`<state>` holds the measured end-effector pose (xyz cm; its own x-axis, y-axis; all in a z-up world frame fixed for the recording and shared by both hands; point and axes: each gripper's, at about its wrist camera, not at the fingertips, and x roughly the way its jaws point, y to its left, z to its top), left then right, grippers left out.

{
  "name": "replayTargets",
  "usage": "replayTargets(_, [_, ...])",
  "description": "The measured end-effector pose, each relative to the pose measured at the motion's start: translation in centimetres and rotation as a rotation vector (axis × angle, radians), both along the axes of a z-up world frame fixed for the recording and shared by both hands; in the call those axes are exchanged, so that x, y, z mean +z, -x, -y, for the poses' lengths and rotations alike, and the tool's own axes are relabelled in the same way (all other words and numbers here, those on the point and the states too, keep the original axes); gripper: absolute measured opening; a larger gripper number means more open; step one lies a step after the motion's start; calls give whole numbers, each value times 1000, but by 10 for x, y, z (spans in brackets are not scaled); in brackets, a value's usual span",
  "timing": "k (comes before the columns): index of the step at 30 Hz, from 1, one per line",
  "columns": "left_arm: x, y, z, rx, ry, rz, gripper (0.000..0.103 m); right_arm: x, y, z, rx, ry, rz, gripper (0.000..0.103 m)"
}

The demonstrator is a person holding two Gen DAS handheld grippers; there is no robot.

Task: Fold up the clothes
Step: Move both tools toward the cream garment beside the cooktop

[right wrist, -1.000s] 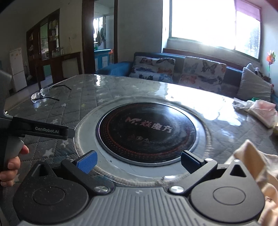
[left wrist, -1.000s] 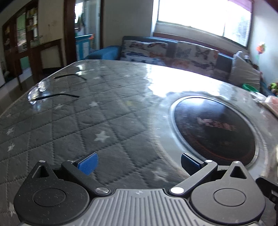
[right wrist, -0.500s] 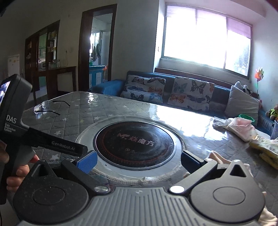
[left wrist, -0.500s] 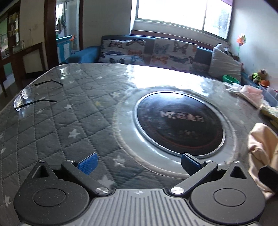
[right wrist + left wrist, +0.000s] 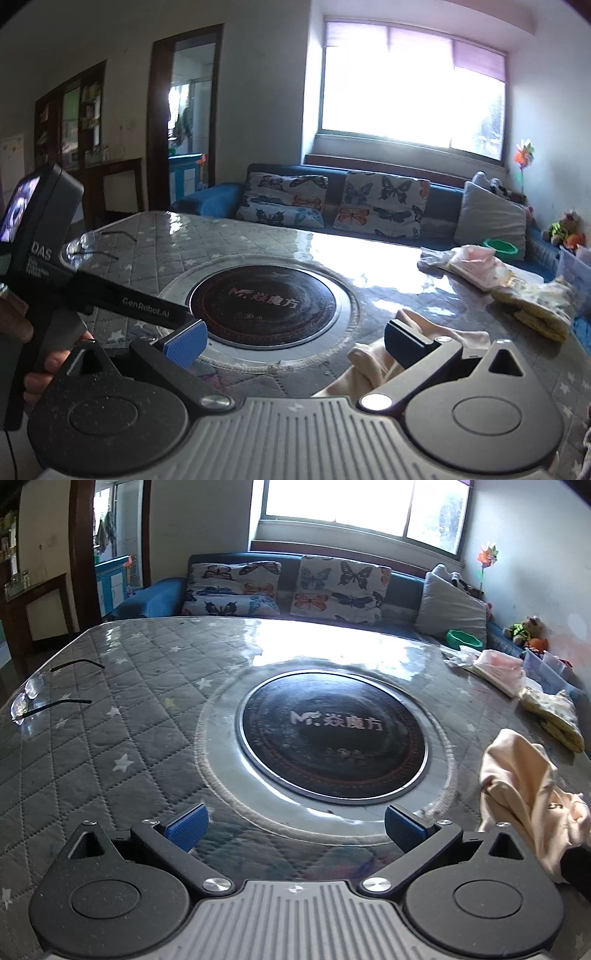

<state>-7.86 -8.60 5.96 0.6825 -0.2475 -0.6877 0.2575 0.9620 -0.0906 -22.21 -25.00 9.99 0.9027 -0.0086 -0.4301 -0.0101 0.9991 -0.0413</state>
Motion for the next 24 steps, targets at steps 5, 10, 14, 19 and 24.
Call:
replayTargets(5, [2,5,12,-32,-6,-5,103,2,6,5,-31,2,-14,103])
replayTargets(10, [3,8,22,-65,-21,1,103,3,15,6,-56,25,-27,103])
replayTargets(14, [5,11,30,-94,-30,-4,103,2,19,10,-84,25,-41,103])
replayTargets(19, [7,15,42,-129,-38,-2,103,0,24,17,-123,12,-52,103])
replayTargets(24, [8,17,54,-161,-48,-4,103,-2,30,24,-162,7,-60,103])
